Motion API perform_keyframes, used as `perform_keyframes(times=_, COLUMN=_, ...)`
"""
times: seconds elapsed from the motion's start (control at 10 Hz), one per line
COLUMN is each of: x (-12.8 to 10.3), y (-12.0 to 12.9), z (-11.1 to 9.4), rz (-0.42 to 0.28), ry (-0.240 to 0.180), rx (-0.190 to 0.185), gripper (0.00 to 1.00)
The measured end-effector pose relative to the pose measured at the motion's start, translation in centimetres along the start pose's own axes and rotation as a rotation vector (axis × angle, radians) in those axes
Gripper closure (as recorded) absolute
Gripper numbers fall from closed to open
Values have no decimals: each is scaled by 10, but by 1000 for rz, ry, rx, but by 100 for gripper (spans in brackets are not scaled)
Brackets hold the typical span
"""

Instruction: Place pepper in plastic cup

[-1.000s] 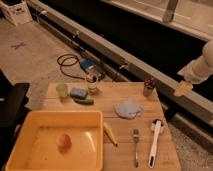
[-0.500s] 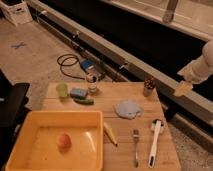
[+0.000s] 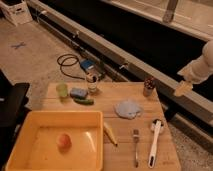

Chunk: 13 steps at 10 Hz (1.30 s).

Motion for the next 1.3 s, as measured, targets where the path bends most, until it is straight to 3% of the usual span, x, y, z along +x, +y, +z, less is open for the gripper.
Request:
perform_keyframes(times=0.5, x=-5, y=-1, z=-3, rz=-29, ry=0, rx=13, gripper=27)
perform_keyframes(times=0.9, x=-74, y=8, z=3, rz=-162, ry=-46, rx=10, gripper=27)
perform_keyframes(times=1.0, x=-106, y=12, z=8, rz=-210, ry=-63, rx=6, gripper=27)
perform_keyframes(times=1.3, x=-172, y=26, z=20, rz=-313, ry=-108, rx=-16, gripper=27)
